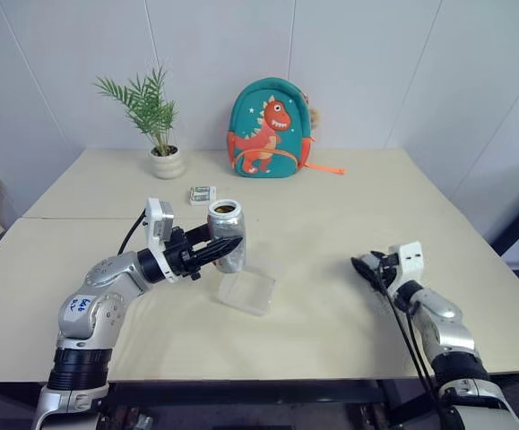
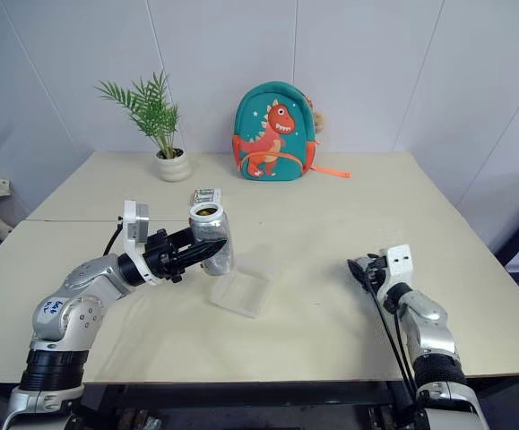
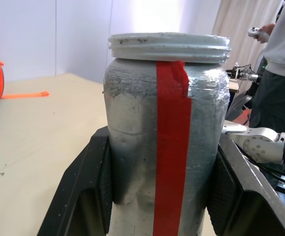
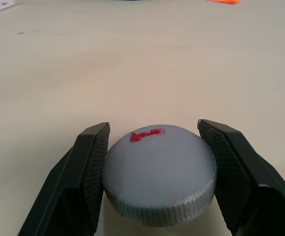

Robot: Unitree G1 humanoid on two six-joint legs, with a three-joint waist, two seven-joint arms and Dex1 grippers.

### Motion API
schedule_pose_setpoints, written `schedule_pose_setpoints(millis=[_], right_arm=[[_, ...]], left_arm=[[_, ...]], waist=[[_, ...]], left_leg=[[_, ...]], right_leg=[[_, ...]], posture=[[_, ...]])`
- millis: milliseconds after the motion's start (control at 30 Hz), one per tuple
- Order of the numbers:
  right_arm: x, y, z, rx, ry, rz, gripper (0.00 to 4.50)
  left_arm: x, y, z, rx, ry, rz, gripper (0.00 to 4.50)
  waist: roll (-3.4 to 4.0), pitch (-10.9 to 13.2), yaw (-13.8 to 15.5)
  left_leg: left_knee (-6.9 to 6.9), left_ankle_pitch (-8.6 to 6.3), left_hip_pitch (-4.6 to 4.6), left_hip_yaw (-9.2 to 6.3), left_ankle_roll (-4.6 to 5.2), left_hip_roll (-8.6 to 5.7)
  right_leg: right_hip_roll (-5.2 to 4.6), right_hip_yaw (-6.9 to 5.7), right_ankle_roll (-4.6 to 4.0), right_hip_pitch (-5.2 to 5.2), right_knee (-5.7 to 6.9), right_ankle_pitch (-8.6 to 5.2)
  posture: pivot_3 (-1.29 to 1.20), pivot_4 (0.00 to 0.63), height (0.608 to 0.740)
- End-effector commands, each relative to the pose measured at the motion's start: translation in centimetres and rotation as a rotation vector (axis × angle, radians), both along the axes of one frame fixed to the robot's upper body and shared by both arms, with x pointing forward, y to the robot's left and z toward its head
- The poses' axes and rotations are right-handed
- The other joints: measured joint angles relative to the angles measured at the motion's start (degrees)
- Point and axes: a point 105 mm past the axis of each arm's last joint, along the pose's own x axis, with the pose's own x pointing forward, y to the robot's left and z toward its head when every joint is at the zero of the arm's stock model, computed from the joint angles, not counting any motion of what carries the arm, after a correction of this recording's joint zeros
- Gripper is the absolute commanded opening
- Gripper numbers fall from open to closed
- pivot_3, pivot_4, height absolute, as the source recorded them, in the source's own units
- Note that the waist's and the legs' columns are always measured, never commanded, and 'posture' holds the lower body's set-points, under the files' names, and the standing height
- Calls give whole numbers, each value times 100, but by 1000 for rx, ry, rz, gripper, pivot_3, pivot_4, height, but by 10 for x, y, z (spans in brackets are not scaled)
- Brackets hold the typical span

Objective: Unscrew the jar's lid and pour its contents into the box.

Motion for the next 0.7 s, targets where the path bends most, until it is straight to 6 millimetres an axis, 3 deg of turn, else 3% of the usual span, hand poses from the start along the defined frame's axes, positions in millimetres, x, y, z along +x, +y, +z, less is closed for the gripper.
schedule_pose_setpoints(millis=[33, 167, 233, 400, 533, 700], right_arm=[[0, -17, 12, -18, -61, -55, 3277], [-1, -14, 17, -6, -85, -21, 4486], [-2, -9, 21, 0, -95, 13, 4486], [-18, 32, 62, -47, -192, 237, 4486], [-57, 76, 116, -116, -271, 505, 4486], [-104, 116, 157, -188, -308, 747, 4486]], left_arm=[[-3, 6, 14, -17, -30, 4, 1999], [-2, 11, 16, -32, -30, 27, 1999], [-2, 13, 15, -30, -20, 32, 1999], [3, 21, 12, 14, -18, 98, 1999], [9, 38, 9, 101, -33, 208, 1999], [23, 54, 14, 248, -121, 444, 1999]], waist=[[0, 0, 0], [0, 0, -9], [0, 0, -13], [0, 0, -30], [3, 1, -29], [0, 0, 42]], left_leg=[[0, 0, 0, 0, 0, 1], [0, 0, 0, 0, 0, 1], [0, 0, 0, 1, 0, 1], [1, 0, 3, 1, 0, 3], [1, -1, 4, 0, -1, 5], [2, -3, 5, 1, -1, 6]], right_leg=[[1, 0, 0, 0, 0, 0], [2, 1, 0, 0, 1, 0], [2, 3, 2, 0, 1, 1], [4, 5, 3, -1, 8, 2], [5, 5, 3, -3, 12, 2], [5, 4, 1, -1, 3, 0]], posture=[[0, 150, 740], [0, 150, 740], [0, 150, 740], [0, 150, 740], [0, 150, 740], [0, 150, 740]])
